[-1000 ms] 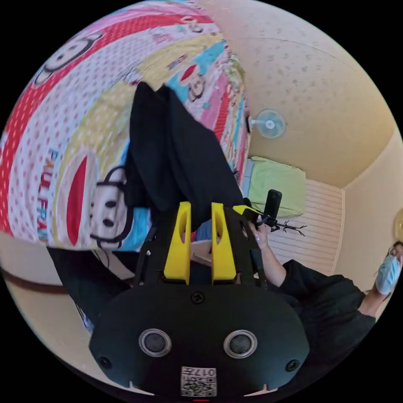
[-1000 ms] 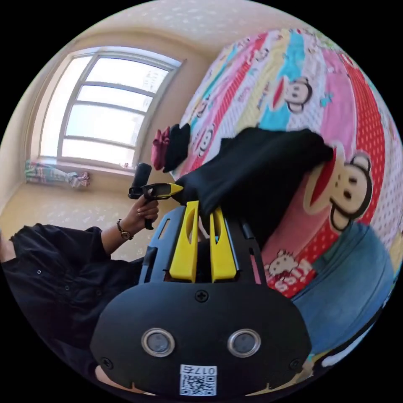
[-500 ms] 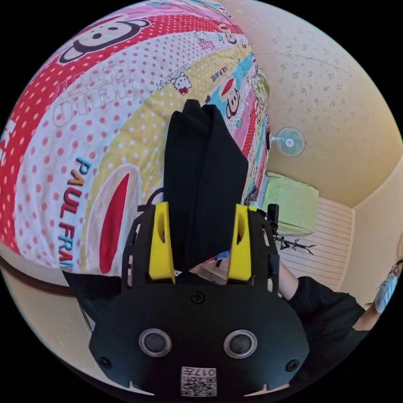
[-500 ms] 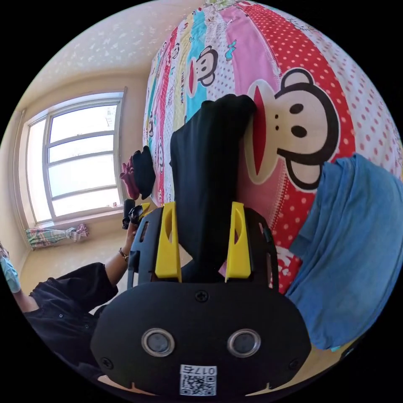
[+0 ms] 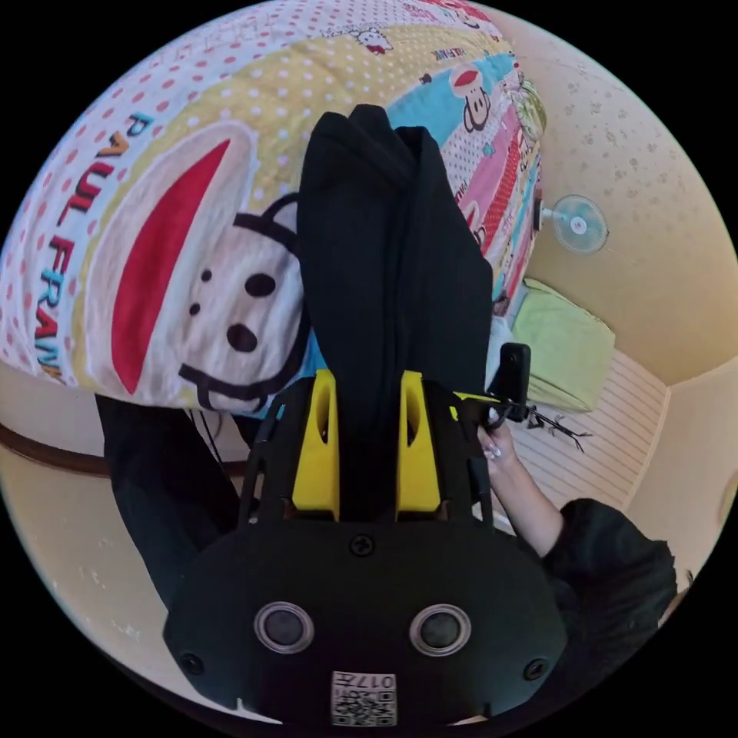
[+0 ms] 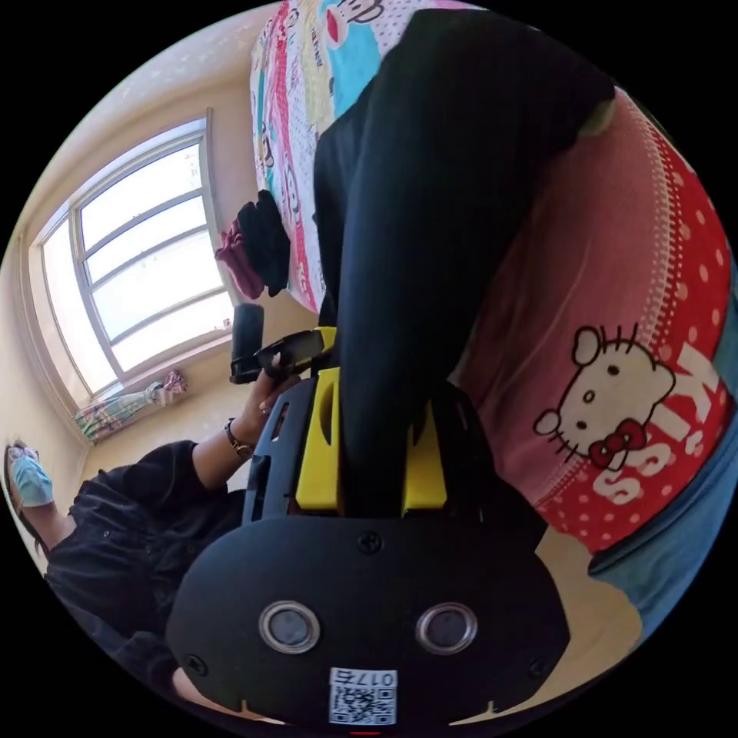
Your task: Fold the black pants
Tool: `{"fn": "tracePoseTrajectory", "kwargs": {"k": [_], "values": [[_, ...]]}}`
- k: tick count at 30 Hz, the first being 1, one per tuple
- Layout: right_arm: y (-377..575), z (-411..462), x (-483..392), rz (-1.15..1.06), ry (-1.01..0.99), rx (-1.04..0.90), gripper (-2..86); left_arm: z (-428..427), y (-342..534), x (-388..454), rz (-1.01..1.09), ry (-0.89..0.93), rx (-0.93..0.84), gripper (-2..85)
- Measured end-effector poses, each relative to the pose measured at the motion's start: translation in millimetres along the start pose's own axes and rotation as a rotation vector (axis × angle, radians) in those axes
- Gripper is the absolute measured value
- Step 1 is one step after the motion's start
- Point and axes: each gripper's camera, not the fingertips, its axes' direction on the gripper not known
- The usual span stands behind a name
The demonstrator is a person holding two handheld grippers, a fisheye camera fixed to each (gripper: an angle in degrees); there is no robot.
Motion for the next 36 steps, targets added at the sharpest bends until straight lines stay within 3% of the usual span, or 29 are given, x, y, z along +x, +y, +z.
{"fn": "tracePoseTrajectory", "kwargs": {"k": [5, 17, 19, 22, 25, 27, 31, 34, 36], "values": [[25.7, -14.7, -70.6, -0.118, -0.080, -0.037, 8.7, -70.5, 32.5, 8.2, 0.055, 0.192, -0.001, 11.5], [-144.5, 20.8, -331.9, -0.632, -0.030, 0.028, 9.0, -393.6, 2.4, 111.2, 0.442, -0.096, 0.547, 12.0], [-183.1, 30.5, -365.0, -0.682, -0.003, 0.046, 9.8, -436.6, -18.1, 109.8, 0.437, -0.122, 0.587, 13.1], [-257.0, 53.2, -372.7, -0.559, 0.077, 0.067, 12.3, -490.9, -59.0, 76.4, 0.300, -0.218, 0.629, 14.7], [-302.1, 75.1, -318.9, -0.278, 0.276, 0.025, 12.7, -505.7, -86.3, 4.5, 0.045, -0.161, 0.516, 11.2], [-299.4, 85.2, -264.9, -0.115, 0.246, -0.002, 10.4, -486.7, -87.3, -48.2, -0.024, -0.108, 0.404, 7.5], [-217.2, 108.8, -128.4, 0.150, 0.268, -0.088, 2.6, -430.7, -72.9, -134.5, -0.173, -0.303, 0.131, 1.5], [-104.1, 110.1, -40.9, 0.456, 0.360, -0.094, 1.3, -370.0, -30.8, -238.6, -0.459, -0.428, -0.257, -0.1], [-23.0, 104.9, -4.9, 0.690, 0.369, -0.060, 0.9, -334.1, 35.8, -303.9, -0.748, -0.288, -0.567, -0.5]]}}
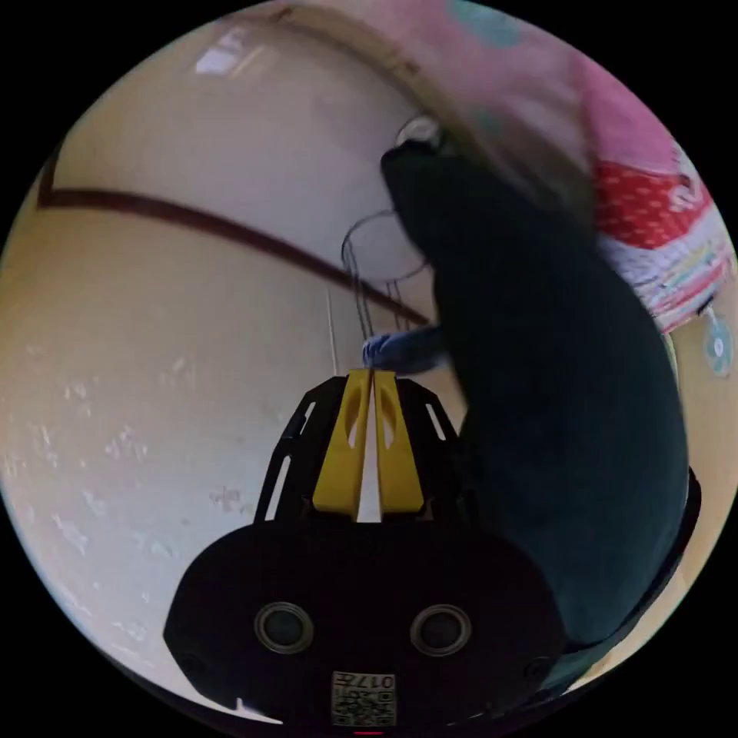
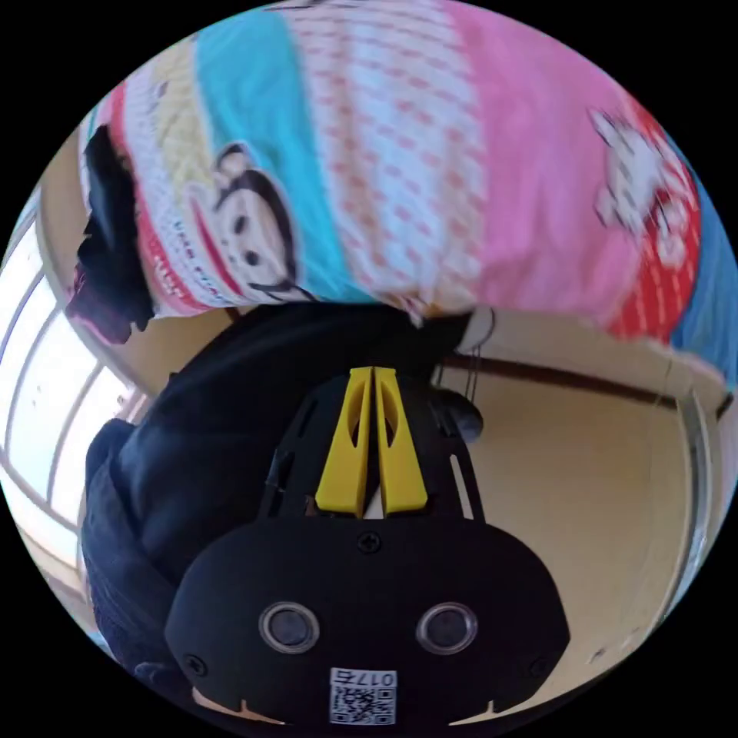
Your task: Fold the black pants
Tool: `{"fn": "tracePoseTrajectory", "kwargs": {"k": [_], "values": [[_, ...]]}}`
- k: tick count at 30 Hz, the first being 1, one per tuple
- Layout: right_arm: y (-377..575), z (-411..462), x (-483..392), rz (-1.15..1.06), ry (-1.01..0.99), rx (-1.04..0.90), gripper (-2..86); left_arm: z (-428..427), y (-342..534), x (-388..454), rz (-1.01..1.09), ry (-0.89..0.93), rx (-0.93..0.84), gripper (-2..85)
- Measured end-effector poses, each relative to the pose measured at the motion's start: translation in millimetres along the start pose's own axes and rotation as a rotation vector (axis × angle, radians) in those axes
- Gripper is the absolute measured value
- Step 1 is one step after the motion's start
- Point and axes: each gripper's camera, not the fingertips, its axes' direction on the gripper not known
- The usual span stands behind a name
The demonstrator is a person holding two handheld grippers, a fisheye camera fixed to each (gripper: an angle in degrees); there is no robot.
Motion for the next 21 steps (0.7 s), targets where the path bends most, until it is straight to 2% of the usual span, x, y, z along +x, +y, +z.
{"fn": "tracePoseTrajectory", "kwargs": {"k": [2, 4, 6, 10, 13, 15, 16, 18, 21], "values": [[68.7, 19.9, 83.9, 0.357, -0.014, 0.007, 0.6, 28.7, 8.5, -35.7, -0.106, 0.169, -0.099, -0.8], [114.6, 31.0, 113.9, 0.507, 0.032, 0.002, 0.5, 32.7, 18.2, -52.5, -0.143, 0.358, -0.048, -0.9], [143.3, 38.5, 119.5, 0.514, 0.062, 0.009, 0.4, 16.7, 20.0, -53.0, -0.138, 0.557, 0.045, -1.0], [172.7, 40.5, 91.3, 0.442, 0.077, 0.153, 0.4, -39.1, 0.4, -8.8, -0.063, 0.614, 0.115, -1.0], [165.3, 40.4, 75.0, 0.474, 0.030, 0.174, 0.5, -95.7, -13.6, 87.1, 0.225, 0.432, 0.127, -1.0], [154.9, 29.9, 65.5, 0.452, 0.047, 0.188, 0.4, -114.2, -6.3, 182.1, 0.470, 0.094, 0.057, -1.0], [150.6, 16.1, 59.6, 0.427, 0.090, 0.227, 0.4, -114.2, -2.0, 203.2, 0.502, -0.019, 0.049, -1.0], [151.1, -10.5, 54.6, 0.405, 0.160, 0.333, 0.3, -103.2, 16.5, 271.0, 0.556, -0.474, 0.079, -1.0], [161.1, -47.9, 63.3, 0.413, 0.159, 0.516, 0.4, -78.5, 33.8, 326.5, 0.584, -0.788, 0.171, -1.0]]}}
